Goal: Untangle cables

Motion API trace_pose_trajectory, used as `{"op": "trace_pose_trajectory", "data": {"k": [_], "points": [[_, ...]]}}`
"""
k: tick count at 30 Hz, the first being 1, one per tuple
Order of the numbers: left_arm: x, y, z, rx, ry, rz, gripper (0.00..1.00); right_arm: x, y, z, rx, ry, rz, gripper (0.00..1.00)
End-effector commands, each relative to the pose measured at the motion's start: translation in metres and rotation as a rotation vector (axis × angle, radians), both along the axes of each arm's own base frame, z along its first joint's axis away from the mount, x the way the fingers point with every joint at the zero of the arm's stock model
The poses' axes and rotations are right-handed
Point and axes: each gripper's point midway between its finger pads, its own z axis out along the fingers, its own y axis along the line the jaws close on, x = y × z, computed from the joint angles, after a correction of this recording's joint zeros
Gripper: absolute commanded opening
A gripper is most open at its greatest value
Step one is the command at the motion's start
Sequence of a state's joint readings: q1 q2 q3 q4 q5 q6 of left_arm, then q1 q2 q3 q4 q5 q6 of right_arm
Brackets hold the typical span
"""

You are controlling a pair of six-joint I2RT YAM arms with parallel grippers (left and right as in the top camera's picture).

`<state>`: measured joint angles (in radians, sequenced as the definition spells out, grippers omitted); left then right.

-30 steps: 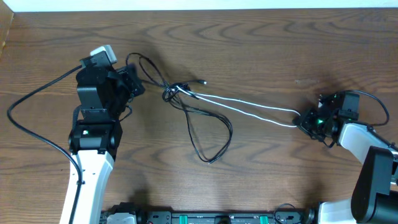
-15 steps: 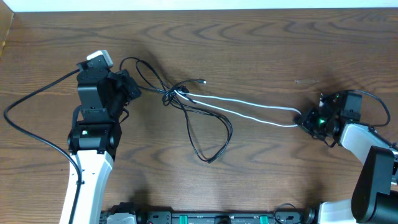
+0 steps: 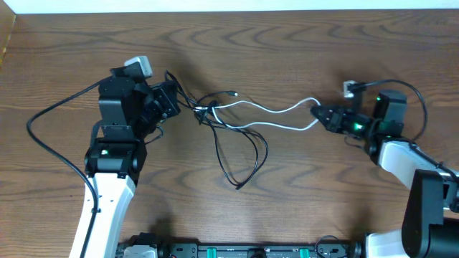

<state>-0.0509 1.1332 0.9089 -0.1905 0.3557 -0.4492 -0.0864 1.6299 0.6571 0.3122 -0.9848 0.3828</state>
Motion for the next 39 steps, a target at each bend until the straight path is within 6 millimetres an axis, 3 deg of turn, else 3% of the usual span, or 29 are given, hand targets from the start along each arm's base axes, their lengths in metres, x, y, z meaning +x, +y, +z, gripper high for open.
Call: {"op": "trace_pose_trajectory", "data": {"k": [1,5,11,16,20,24,27,33,36,37,38,39], "points": [[0.004,-0.005,0.025,-0.025,-0.071,-0.019,0.08,-0.029,0.039,0.037,0.124,-0.177,0.289,0.01],[0.008,-0.005,0.035,-0.027,-0.115,-0.018,0.08,-0.055,0.060,0.064,0.189,-0.348,0.497,0.01],[0.015,0.020,0.033,0.059,-0.128,0.107,0.08,-0.060,0.060,0.063,0.201,-0.340,0.516,0.01],[0.020,0.065,0.032,0.194,-0.134,0.338,0.08,-0.056,0.048,0.057,0.211,-0.278,0.468,0.01],[0.012,0.110,0.033,0.320,-0.120,0.569,0.08,-0.050,0.034,0.052,0.214,-0.229,0.409,0.01],[-0.013,0.154,0.031,0.520,-0.057,0.788,0.08,-0.040,0.017,0.033,0.185,-0.116,0.288,0.01],[-0.030,0.174,0.030,0.608,-0.013,0.899,0.08,-0.037,0.003,0.017,0.147,-0.059,0.213,0.01],[-0.040,0.182,0.028,0.678,0.025,0.936,0.08,-0.034,-0.042,-0.033,0.007,0.179,-0.030,0.01],[-0.031,0.170,0.023,0.633,0.021,0.855,0.08,-0.036,-0.053,-0.039,0.003,0.221,-0.072,0.02],[-0.026,0.164,0.020,0.609,0.019,0.814,0.08,-0.036,-0.054,-0.039,0.004,0.223,-0.075,0.09],[-0.021,0.156,0.017,0.580,0.017,0.763,0.08,-0.036,-0.054,-0.039,0.004,0.223,-0.076,0.24],[-0.016,0.147,0.014,0.549,0.014,0.707,0.08,-0.036,-0.054,-0.039,0.007,0.222,-0.074,0.46]]}}
